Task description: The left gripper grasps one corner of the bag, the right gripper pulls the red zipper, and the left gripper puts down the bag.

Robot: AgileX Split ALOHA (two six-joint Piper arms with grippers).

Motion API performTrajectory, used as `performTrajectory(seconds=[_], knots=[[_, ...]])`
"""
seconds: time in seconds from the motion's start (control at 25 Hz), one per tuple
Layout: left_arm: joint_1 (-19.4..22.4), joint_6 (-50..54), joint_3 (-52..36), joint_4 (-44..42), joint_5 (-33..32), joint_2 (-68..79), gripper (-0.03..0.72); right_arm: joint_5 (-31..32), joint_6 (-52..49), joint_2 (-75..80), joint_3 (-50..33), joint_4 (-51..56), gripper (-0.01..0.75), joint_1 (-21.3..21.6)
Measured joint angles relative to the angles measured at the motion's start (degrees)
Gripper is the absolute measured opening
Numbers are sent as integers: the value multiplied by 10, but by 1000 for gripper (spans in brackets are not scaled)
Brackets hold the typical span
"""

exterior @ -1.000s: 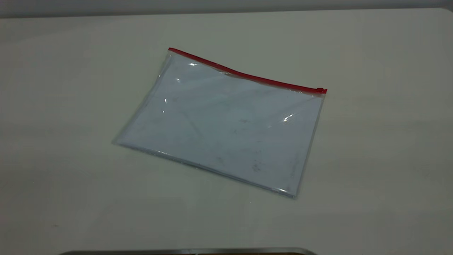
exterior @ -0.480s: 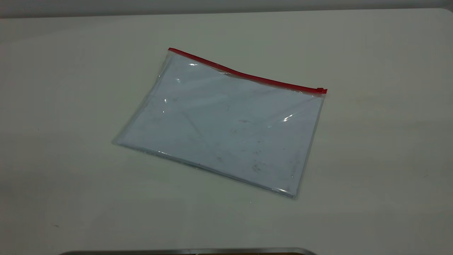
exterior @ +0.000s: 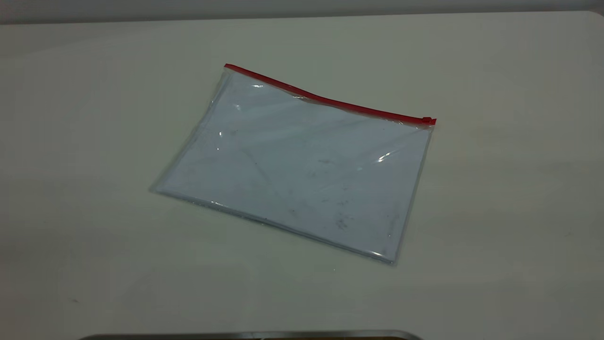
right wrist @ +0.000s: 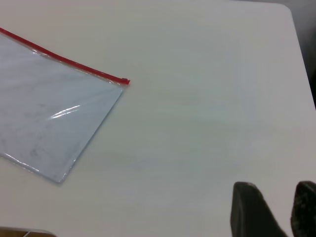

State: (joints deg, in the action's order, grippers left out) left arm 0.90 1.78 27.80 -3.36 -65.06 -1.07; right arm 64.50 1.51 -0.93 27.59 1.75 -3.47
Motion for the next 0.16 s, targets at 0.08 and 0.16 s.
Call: performTrajectory(seconds=[0.08, 0.16], knots=[[0, 0, 0, 0, 0, 0, 386, 0, 0, 0, 0, 0, 240, 0], [0, 0, 0, 0, 0, 0, 386, 0, 0, 0, 0, 0, 240, 0]])
